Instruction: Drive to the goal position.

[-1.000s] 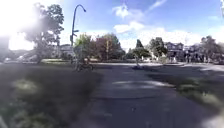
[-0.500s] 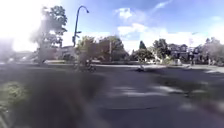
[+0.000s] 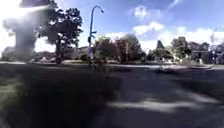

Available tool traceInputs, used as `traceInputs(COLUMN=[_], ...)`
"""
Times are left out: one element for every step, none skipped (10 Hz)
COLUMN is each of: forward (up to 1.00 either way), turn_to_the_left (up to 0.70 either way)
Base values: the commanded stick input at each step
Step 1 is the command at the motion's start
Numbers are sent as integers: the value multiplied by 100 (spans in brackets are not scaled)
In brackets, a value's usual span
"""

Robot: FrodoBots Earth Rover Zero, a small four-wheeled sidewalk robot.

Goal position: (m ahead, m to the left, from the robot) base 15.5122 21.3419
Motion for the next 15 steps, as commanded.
traceInputs(forward=[100,100,100,100,100,100,100,100,100,100,100,100,100,100,100], turn_to_the_left=[40,40,40,40,40,40,40,40,40,40,40,40,40,40,40])
